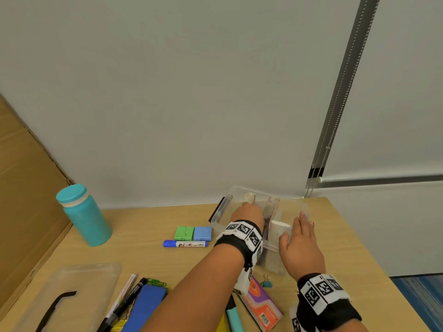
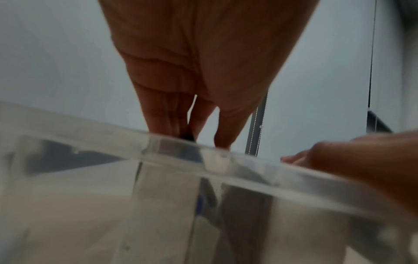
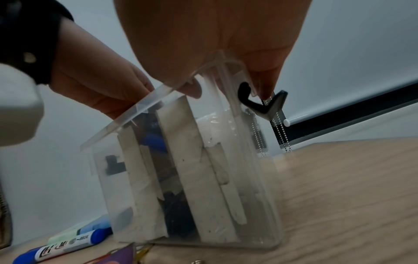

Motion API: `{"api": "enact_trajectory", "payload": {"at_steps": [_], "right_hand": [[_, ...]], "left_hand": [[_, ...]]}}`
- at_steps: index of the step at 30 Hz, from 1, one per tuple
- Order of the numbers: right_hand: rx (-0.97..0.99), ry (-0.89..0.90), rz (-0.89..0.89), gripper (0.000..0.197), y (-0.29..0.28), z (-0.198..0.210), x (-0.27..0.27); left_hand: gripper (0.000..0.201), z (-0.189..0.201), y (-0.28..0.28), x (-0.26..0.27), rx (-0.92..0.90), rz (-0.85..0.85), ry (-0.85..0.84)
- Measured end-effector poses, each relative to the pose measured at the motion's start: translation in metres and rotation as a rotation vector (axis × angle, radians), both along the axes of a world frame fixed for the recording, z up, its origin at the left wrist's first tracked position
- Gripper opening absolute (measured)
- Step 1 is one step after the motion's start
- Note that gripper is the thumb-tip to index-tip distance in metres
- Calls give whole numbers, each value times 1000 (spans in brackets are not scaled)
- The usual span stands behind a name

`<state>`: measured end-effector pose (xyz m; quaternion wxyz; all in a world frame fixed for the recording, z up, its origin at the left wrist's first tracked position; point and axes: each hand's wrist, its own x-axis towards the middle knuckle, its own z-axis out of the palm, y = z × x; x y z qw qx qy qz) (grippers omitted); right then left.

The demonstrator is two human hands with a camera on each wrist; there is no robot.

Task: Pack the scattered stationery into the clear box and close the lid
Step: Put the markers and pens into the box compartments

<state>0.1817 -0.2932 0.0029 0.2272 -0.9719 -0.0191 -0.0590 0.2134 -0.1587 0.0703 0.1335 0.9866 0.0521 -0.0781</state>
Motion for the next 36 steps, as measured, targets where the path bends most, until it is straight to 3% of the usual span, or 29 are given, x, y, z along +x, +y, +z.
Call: {"api": "enact_trajectory", "payload": {"at_steps": [3, 6, 8, 10, 14, 17, 19, 23, 27, 31, 33, 36], "right_hand": [[-4, -6, 5, 60, -1, 0, 0], [-5, 0, 3, 61, -1, -1, 1], [-1, 3, -7, 61, -1, 0, 1], [11, 6, -9, 61, -1, 0, 0], [15, 2, -8, 60, -1, 1, 0], [5, 2, -1, 59, -2, -1, 1], [-10, 4, 10, 59, -3, -2, 1], [-44, -26, 43, 56, -3, -1, 0], [-143, -157, 38, 52, 1, 6, -10], [-136, -457, 319, 44, 26, 26, -47], [-107, -387, 513, 34, 41, 26, -71], [-209, 1, 640, 21, 62, 7, -88]], "left_hand": [[29, 4, 7, -13, -120, -22, -86], [31, 5, 33, -40, -195, -54, -311], [24, 0, 60, -57, -224, -20, -438], [15, -12, 90, -71, -240, 56, -464], [15, -51, 143, -84, -79, 188, -270], [34, -77, 167, -86, 109, 182, -2], [47, -88, 177, -85, 177, 154, 80], [62, -98, 184, -78, 214, 91, 146], [65, -101, 181, -71, 272, 46, 162], [61, -105, 180, -68, 253, 46, 160], [57, -104, 179, -68, 253, 45, 159], [53, -103, 177, -69, 204, 70, 170]]}}
